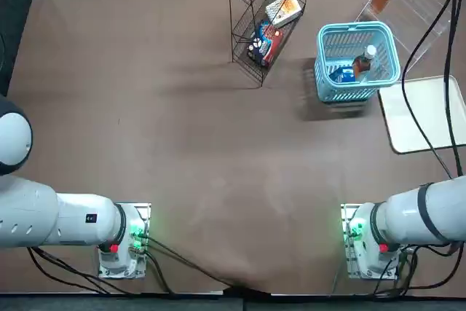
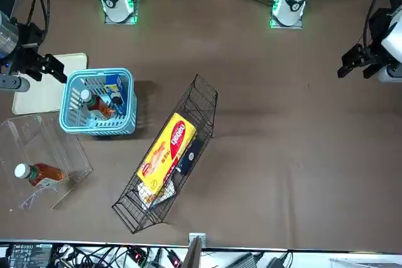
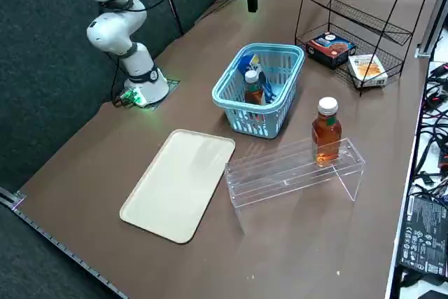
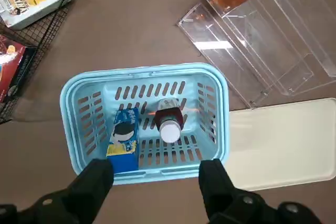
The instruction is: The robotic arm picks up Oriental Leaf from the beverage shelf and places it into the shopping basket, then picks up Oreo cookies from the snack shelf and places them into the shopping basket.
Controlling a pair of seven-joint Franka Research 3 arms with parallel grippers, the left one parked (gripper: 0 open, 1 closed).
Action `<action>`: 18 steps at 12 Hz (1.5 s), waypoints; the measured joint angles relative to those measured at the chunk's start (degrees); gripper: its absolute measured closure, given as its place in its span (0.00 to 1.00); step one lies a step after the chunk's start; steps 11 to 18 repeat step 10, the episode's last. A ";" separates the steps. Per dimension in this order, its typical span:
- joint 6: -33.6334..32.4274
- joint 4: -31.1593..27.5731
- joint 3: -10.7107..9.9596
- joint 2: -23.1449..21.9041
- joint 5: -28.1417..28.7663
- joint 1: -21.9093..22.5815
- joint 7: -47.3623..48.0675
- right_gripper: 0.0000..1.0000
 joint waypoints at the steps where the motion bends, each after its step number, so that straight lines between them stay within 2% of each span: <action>1: -0.04 0.00 -0.10 0.02 0.00 -0.02 -0.01 0.00; 18: -0.08 0.00 -0.10 0.03 0.00 0.01 -0.02 0.00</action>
